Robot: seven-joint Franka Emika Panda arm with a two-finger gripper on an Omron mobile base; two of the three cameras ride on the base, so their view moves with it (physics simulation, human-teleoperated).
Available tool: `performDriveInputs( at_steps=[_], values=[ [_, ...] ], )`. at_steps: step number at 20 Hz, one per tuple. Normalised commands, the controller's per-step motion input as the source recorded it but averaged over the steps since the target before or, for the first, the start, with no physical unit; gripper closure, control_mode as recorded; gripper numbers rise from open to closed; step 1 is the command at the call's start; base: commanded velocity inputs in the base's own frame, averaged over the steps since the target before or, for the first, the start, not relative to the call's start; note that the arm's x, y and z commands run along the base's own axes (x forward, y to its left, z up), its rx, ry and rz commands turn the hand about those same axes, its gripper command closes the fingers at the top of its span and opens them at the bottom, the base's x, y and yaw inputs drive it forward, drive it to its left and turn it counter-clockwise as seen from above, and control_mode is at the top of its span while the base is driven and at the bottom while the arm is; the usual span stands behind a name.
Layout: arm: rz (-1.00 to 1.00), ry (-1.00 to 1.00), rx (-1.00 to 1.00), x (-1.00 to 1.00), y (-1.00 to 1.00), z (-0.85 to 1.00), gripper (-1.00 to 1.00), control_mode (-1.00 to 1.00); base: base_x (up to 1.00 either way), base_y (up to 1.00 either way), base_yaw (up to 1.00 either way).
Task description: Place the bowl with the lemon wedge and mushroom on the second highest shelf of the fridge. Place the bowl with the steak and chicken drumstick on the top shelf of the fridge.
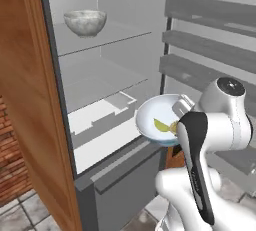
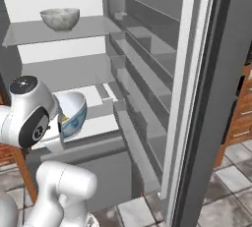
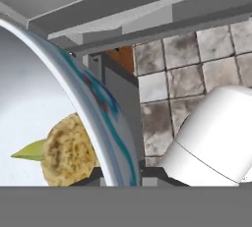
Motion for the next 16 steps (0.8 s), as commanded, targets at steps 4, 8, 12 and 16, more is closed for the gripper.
performDriveInputs(
  at_steps=[4, 8, 12, 16],
  values=[
    [0.0, 0.0, 0.0, 0.0, 0.0, 0.0, 1.0, 1.0, 1.0, 0.0, 0.36],
    [0.0, 0.0, 0.0, 0.0, 0.0, 0.0, 1.0, 1.0, 0.69, 0.21, 0.31],
    [0.04, -0.04, -0.04, 0.11, 0.04, 0.01, 1.0, -1.0, 0.25, 0.09, 0.18],
    [0.02, -0.23, -0.02, 0.43, 0.04, 0.17, 1.0, -1.0, 0.0, 0.0, 0.0]
  ],
)
